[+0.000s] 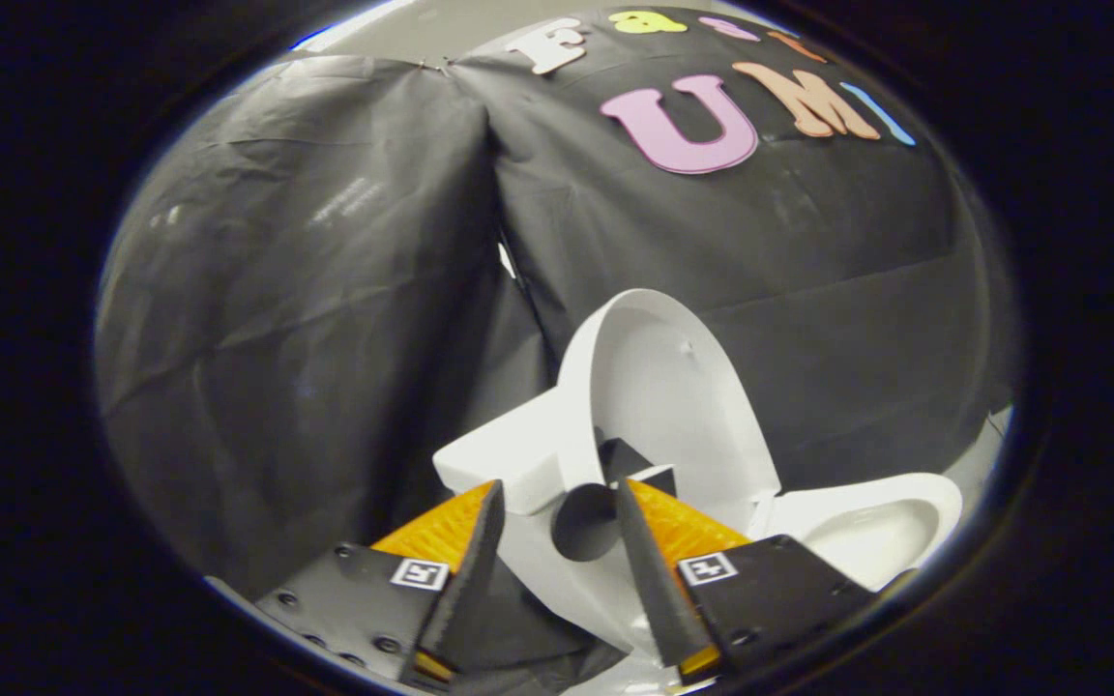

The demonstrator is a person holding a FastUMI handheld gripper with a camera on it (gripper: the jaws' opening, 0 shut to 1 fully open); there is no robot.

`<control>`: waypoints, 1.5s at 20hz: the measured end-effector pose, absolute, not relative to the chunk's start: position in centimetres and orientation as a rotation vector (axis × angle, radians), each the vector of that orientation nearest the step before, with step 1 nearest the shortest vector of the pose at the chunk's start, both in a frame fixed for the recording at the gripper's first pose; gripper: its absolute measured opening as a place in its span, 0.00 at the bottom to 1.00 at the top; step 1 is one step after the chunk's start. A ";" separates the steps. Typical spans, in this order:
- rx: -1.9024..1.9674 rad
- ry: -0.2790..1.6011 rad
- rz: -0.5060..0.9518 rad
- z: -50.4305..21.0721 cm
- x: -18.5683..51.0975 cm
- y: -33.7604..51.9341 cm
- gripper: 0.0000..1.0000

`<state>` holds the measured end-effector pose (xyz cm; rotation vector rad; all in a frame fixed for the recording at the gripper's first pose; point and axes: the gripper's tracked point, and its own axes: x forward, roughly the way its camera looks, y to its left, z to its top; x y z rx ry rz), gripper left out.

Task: Open the toilet lid.

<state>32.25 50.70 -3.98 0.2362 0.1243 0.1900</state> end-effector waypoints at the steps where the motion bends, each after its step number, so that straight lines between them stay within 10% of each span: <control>1: 0.222 0.116 0.192 -3.5 32.0 50.6 0.75; 4: 0.227 0.056 0.201 -1.3 31.2 49.9 0.96; 30: -0.091 -0.052 0.100 6.4 21.6 23.8 0.95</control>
